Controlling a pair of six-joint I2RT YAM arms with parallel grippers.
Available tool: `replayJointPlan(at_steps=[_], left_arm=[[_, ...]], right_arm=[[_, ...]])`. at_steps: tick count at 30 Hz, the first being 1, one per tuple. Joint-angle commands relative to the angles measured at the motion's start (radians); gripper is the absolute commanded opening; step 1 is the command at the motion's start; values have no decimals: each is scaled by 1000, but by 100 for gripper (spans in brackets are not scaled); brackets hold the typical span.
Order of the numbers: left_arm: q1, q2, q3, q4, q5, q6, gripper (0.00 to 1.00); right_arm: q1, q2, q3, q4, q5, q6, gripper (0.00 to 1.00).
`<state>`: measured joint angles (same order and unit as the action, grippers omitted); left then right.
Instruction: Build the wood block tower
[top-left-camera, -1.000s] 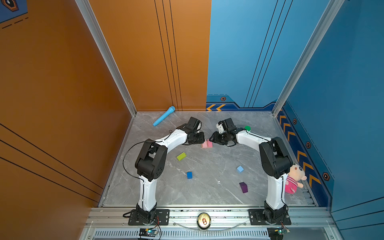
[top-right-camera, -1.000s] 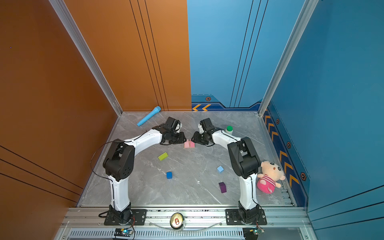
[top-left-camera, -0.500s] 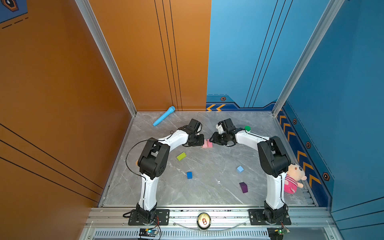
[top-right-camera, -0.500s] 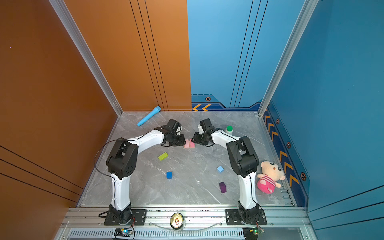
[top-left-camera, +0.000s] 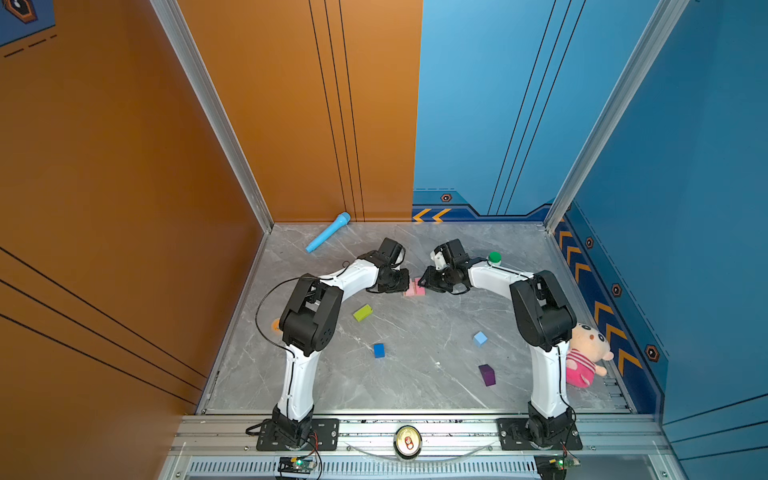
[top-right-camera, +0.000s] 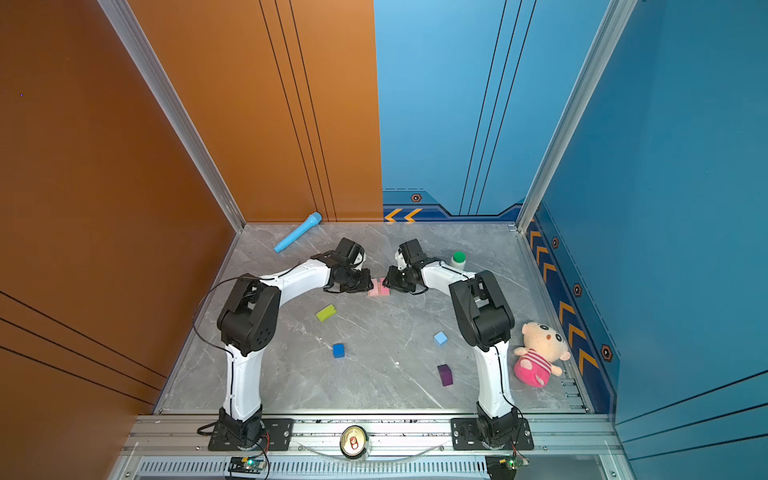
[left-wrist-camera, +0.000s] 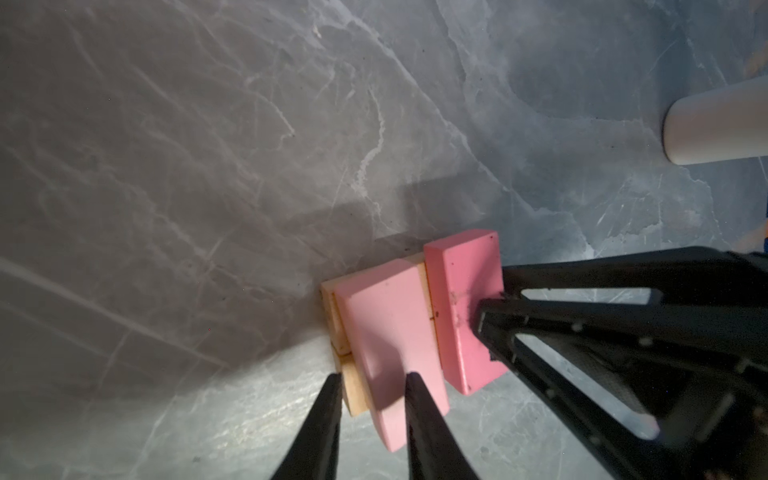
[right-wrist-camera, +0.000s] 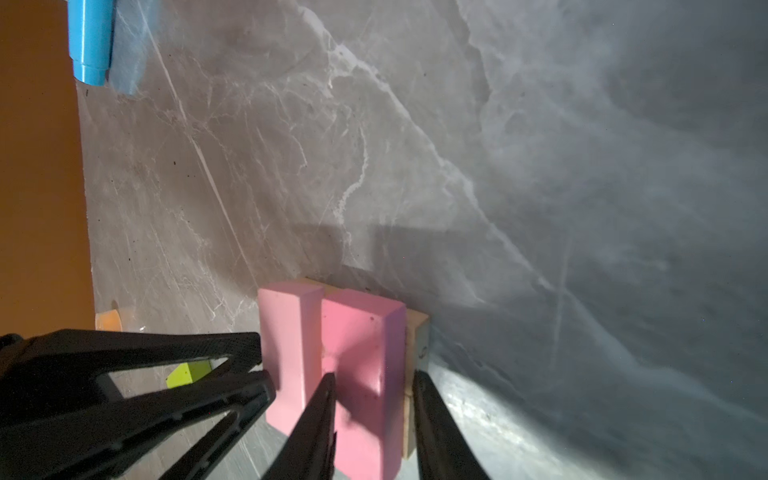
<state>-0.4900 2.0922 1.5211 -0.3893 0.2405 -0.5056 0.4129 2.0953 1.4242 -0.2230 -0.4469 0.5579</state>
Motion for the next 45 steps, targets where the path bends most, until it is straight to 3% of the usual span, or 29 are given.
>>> replayJointPlan(at_steps=[1,45], left_arm=[[0,20,38,-22,19,-9,28],[-8,35,82,-71,17,-2,30]], right_arm=[[-4,6,24,4,-12,11,33],[-11,-74,-4,4,-3,14,37]])
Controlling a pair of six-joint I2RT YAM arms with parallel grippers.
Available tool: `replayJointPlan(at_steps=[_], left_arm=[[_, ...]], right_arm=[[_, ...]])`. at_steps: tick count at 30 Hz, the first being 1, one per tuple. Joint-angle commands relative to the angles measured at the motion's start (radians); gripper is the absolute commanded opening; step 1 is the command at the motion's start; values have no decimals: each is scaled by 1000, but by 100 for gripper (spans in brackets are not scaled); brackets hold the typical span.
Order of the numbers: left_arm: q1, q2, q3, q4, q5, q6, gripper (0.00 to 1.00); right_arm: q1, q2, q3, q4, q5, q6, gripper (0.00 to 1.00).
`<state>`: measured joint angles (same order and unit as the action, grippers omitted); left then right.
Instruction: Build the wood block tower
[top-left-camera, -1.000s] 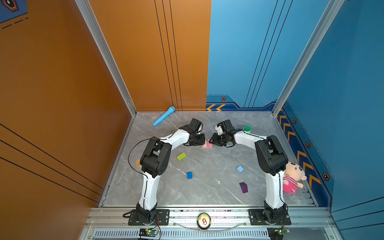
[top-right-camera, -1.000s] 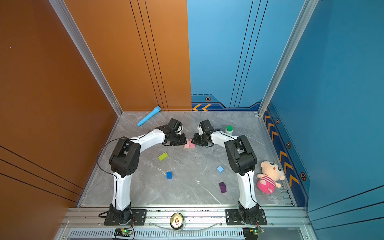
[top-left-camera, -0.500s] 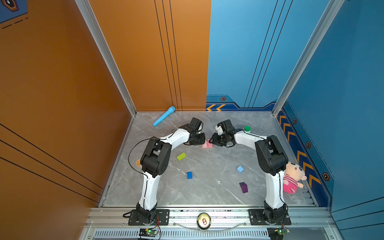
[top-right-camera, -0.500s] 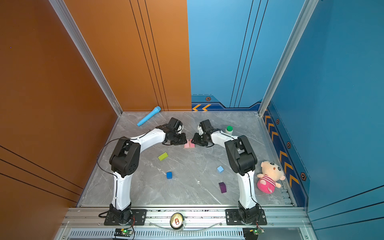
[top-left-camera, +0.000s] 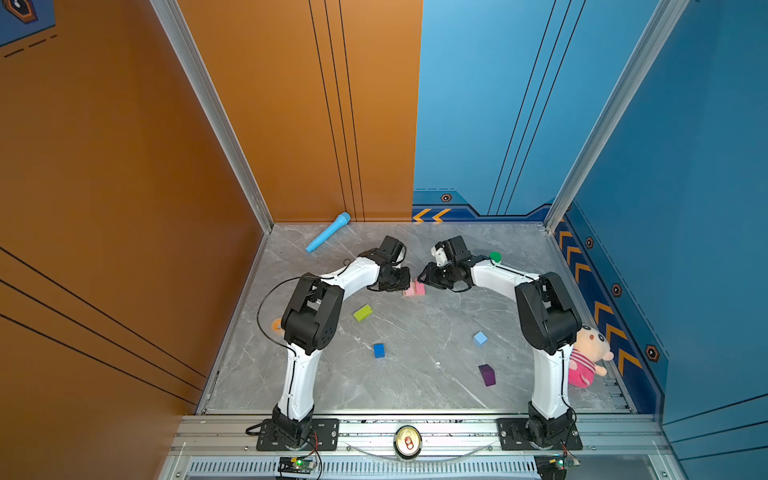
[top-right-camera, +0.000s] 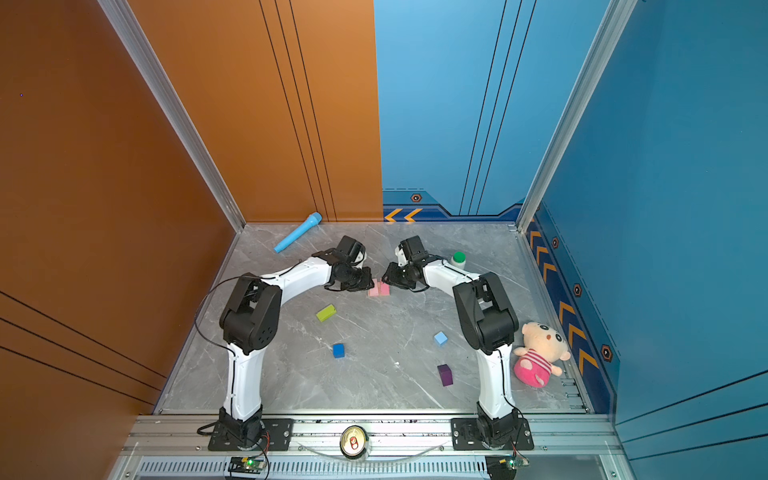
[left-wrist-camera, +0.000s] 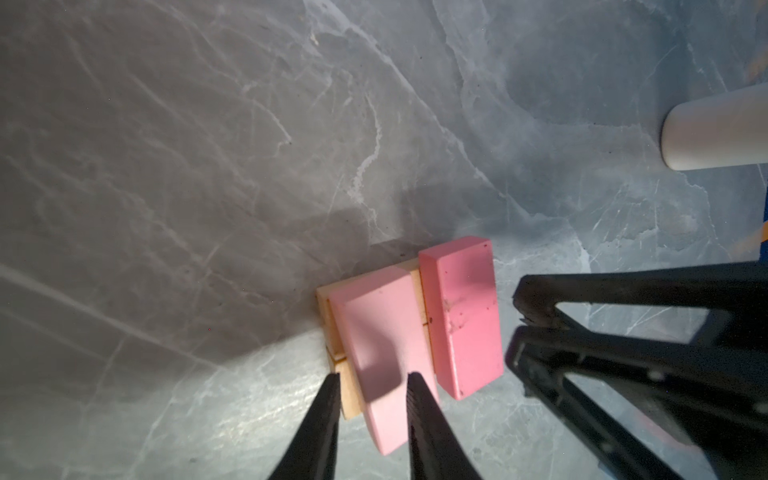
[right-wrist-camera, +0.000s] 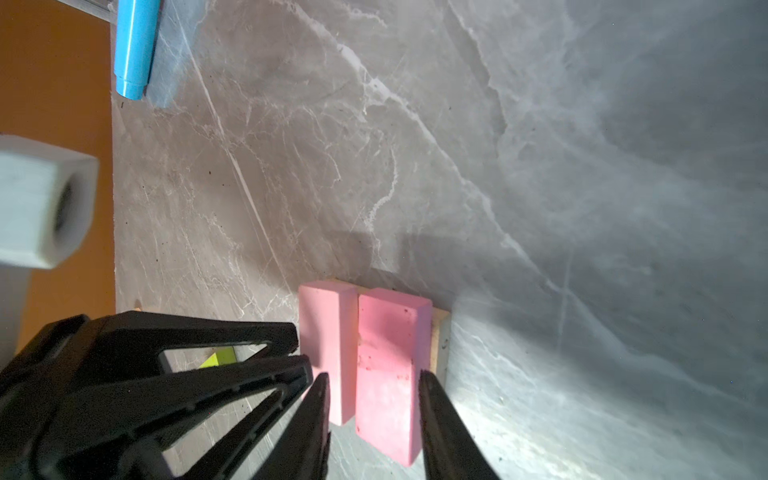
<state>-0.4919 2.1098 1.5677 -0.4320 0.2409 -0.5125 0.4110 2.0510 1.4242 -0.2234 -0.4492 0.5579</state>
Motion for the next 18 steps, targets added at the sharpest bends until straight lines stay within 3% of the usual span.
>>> replayJointPlan(at_steps=[1,18], left_arm=[[-8,18,35,-27,17,6,29],[-13,24,45,-28,15,0,29]], right_arm=[[-9,-29,-4,3,0,14,37],[-9,-12,2,-2,3,20,37]])
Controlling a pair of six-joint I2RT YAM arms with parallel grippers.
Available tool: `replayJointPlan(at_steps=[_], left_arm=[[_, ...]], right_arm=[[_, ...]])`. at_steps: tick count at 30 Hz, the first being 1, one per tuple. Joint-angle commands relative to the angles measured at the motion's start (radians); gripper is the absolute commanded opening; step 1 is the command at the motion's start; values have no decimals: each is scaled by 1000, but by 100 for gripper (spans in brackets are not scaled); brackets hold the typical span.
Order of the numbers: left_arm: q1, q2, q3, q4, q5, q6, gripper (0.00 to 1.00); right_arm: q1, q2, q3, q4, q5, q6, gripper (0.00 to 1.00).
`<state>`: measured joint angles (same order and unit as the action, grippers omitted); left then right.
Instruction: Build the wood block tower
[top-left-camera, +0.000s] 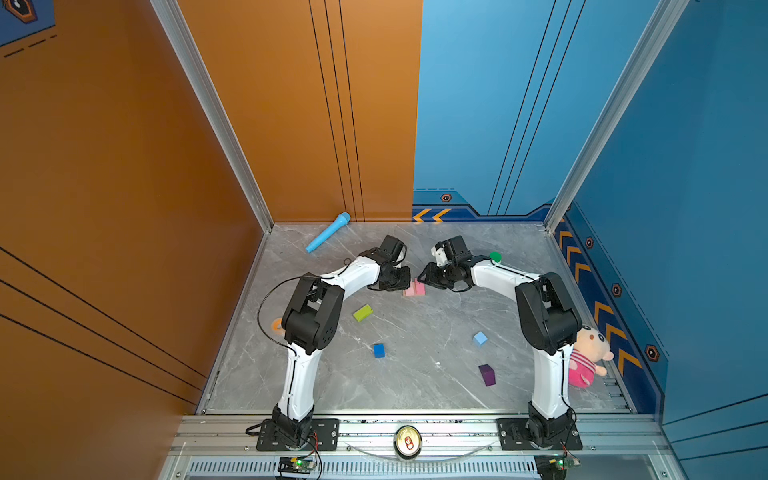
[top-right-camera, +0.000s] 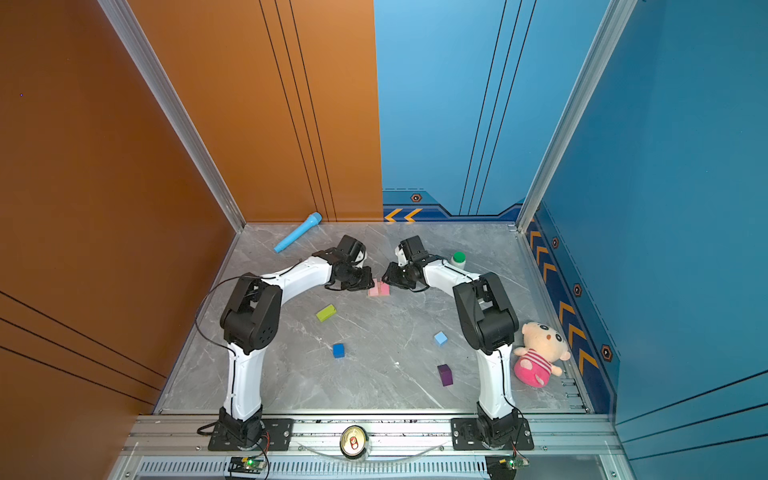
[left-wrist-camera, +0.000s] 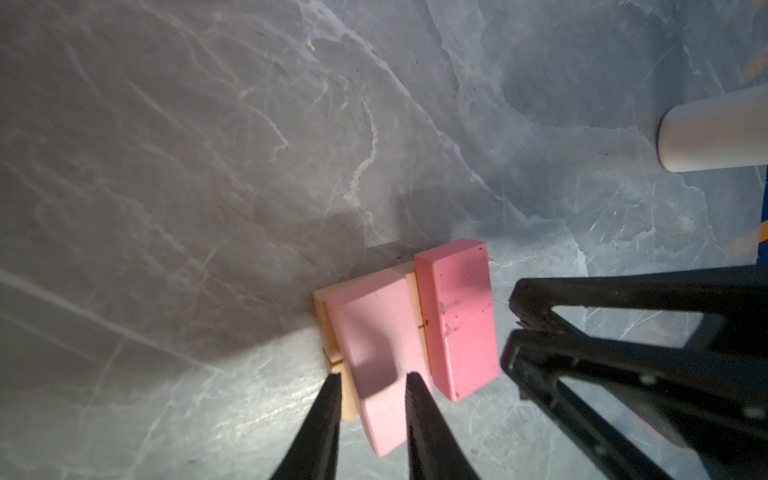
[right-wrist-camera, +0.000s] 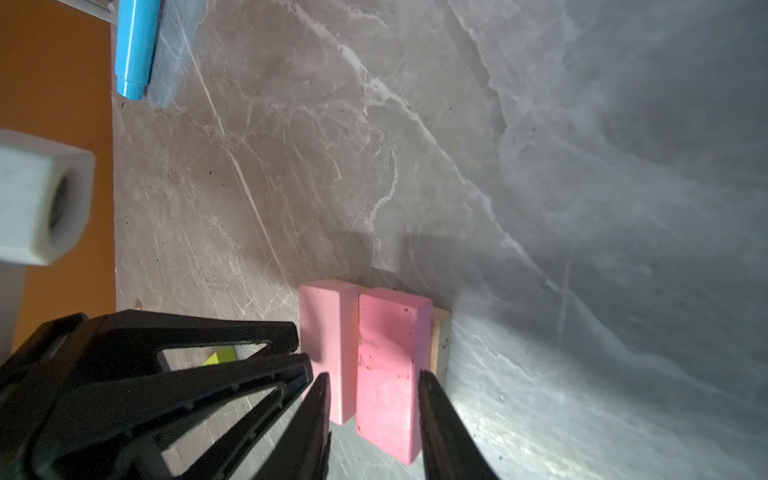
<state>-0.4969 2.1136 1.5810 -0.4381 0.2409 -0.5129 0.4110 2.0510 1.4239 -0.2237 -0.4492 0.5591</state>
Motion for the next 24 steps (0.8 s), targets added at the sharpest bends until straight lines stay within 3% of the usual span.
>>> replayJointPlan(at_steps=[1,24], left_arm=[[-8,22,31,-22,16,0,29],[-10,28,42,-22,20,0,28]], right_arm=[[-9,-11,4,-1,2,18,36],[-9,14,13,-8,6,31,35]])
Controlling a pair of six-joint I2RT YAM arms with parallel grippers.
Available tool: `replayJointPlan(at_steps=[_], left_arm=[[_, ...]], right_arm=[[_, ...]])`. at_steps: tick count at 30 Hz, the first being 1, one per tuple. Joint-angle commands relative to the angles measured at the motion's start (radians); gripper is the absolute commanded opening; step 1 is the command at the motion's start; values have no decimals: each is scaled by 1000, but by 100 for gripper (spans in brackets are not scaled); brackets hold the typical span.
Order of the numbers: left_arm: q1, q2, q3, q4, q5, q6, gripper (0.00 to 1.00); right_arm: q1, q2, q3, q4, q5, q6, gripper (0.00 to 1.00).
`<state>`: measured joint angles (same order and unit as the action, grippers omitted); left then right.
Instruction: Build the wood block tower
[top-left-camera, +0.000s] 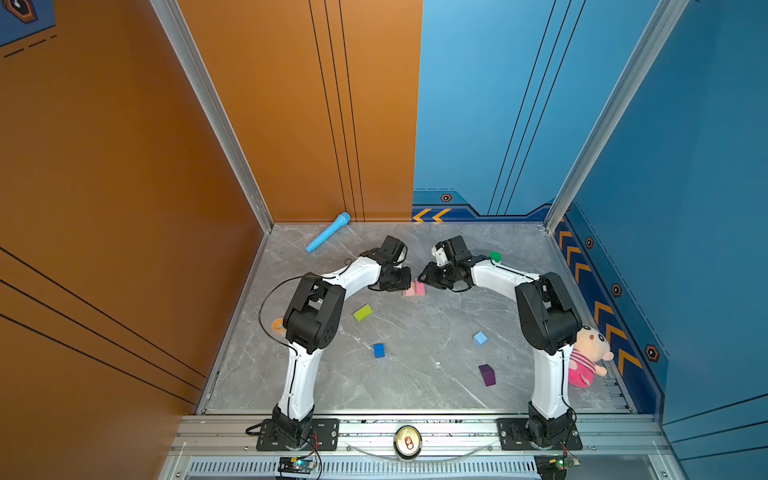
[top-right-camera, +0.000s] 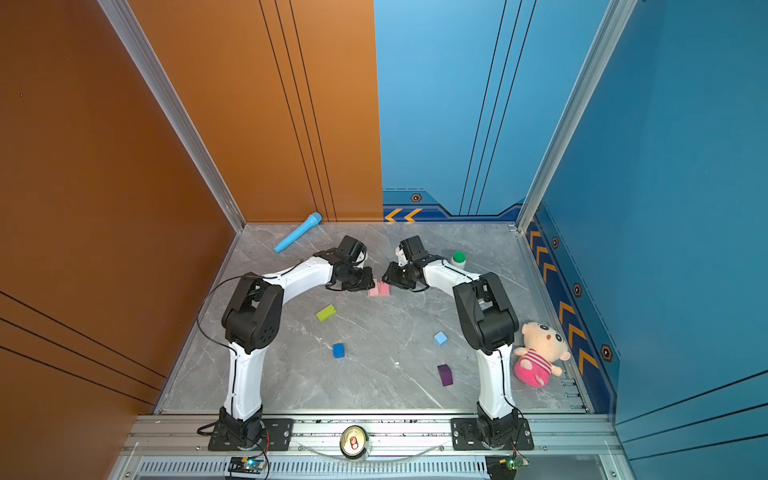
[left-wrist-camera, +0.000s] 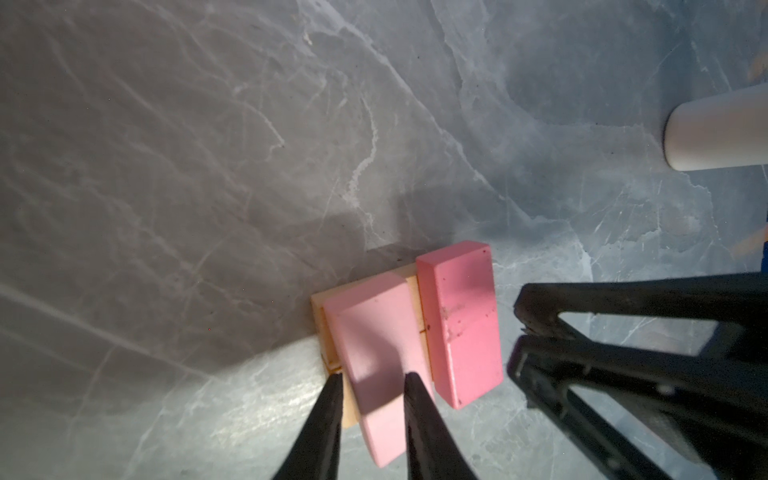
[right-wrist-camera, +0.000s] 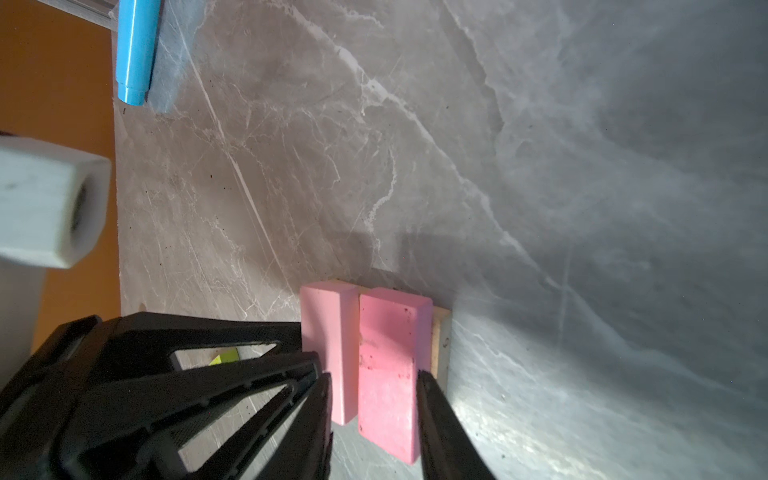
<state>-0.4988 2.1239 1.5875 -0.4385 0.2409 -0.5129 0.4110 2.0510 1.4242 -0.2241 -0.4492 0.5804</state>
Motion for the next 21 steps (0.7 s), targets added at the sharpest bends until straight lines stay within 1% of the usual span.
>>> replayJointPlan(at_steps=[1,13,14,21], left_arm=[[-8,18,35,-22,20,0,28],[-10,19,37,-22,21,0,27],[-10,20,37,-22,22,0,26],[-10,19,38,-23,23,0,26]], right_arm=[[-9,15,12,-9,6,10,35],[-9,17,19,-18,9,15,33],[-9,44,21,-20,9,15,33],[-9,55,27,-27,10,15,33]])
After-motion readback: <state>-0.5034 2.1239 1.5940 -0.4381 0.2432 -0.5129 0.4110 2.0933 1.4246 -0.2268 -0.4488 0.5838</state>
